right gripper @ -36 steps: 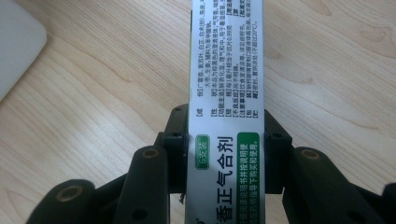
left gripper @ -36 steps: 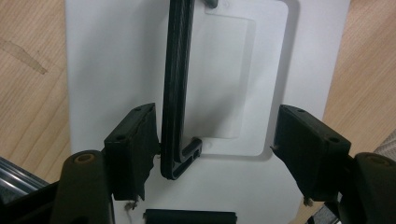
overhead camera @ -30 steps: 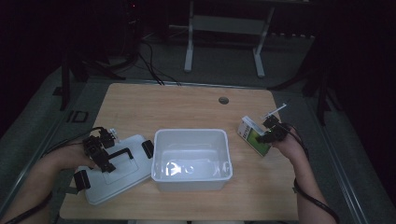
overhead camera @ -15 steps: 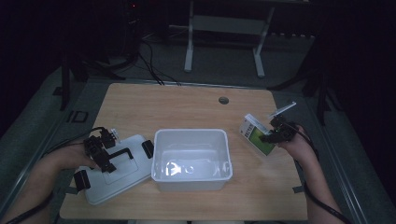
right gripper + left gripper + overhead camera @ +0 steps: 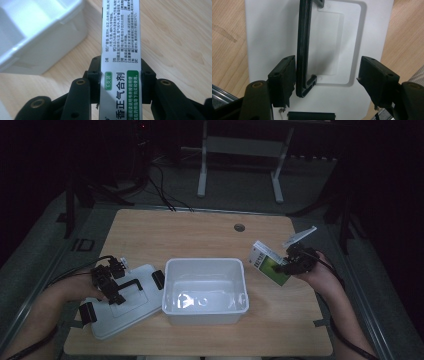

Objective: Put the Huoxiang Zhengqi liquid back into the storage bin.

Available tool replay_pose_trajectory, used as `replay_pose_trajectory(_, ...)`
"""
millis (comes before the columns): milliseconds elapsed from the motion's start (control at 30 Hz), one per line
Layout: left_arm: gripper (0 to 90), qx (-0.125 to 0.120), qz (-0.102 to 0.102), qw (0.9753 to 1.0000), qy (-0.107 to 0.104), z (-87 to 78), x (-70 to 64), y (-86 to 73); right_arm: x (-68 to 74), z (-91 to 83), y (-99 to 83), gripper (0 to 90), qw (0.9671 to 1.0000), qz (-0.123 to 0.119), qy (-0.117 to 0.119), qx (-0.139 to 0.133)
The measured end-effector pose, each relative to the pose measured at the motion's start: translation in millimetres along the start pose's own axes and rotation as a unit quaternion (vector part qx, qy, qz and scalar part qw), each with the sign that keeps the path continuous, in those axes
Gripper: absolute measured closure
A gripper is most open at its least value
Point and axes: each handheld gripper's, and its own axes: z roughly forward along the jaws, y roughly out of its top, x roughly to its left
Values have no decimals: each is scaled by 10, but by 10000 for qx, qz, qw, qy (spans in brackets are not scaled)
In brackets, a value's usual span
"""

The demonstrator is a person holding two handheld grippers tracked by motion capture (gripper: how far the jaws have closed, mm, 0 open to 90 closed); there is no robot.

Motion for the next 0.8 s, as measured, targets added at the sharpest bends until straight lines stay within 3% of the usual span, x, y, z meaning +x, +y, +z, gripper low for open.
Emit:
replay_pose_trajectory(200,310,18,-23,10000,16,3,1,-2,172,-109,135,635,9994,-296,121,-164)
replay_pose_trajectory(267,310,25,-18,10000,8,0,-4,2,230,-152,185,635,9991,-386,-9,-192)
replay_pose_trajectory(367,310,15,-24,10000,1,3,-7,4,297,-225,254,635,9982,-507,65,-324)
replay_pose_trajectory(800,310,40,-5,10000,17,-5,-10,5,607,-320,502,636,9925,-1059,413,-443)
